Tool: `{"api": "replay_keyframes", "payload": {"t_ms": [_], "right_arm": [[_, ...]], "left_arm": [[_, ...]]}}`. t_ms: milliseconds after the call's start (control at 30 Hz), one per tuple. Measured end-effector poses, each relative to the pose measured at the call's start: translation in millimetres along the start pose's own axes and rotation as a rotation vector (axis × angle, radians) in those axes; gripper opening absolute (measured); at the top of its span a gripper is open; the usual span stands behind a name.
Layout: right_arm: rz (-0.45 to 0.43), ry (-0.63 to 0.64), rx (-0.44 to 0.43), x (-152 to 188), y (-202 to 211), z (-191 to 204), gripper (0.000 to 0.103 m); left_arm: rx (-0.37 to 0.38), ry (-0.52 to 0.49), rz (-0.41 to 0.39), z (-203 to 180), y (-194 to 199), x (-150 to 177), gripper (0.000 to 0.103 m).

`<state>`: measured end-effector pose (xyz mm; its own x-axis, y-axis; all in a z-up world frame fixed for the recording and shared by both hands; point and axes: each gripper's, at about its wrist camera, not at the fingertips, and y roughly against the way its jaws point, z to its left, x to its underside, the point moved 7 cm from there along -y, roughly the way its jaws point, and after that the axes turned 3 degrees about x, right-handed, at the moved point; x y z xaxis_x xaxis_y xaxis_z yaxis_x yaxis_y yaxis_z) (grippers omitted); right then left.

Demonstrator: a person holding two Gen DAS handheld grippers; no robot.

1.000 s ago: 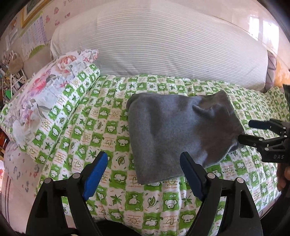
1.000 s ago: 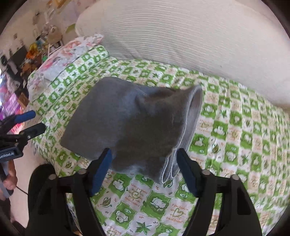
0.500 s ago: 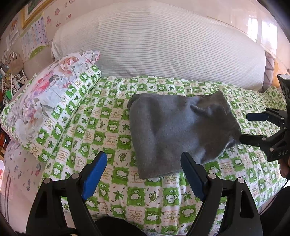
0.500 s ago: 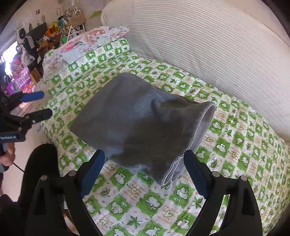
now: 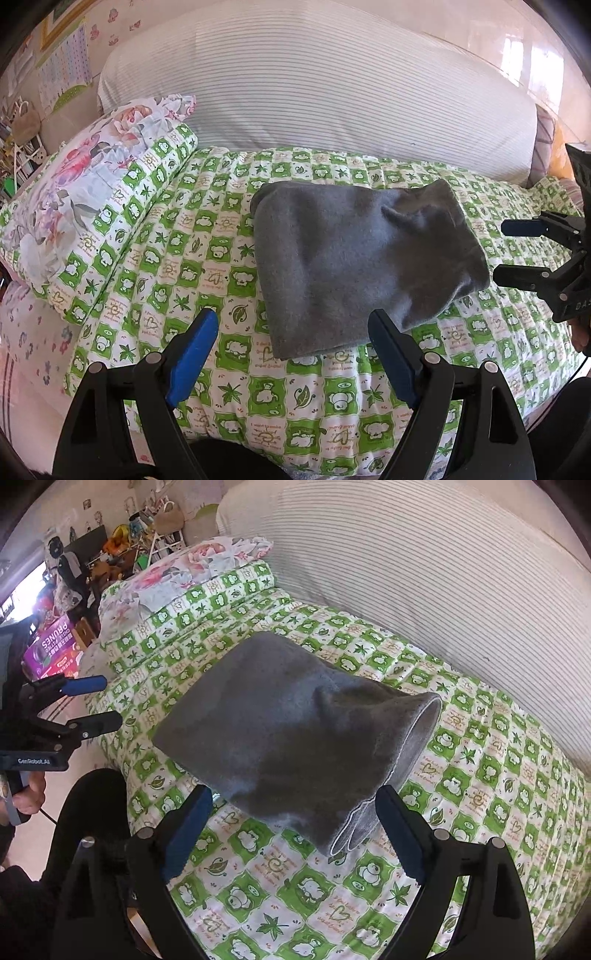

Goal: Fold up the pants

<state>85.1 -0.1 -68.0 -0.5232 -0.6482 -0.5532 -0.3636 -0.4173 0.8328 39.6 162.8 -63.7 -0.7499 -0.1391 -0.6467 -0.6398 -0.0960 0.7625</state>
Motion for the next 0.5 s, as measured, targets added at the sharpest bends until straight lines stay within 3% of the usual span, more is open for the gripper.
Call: {"api": "replay_keyframes", "payload": {"t_ms": [500], "right_arm": [[0.006,0.023,0.009,-6,-7,-3,0.09]], "left_arm": [[-0.012,-0.021,-0.076,-3,8,-14,0.084]]}}
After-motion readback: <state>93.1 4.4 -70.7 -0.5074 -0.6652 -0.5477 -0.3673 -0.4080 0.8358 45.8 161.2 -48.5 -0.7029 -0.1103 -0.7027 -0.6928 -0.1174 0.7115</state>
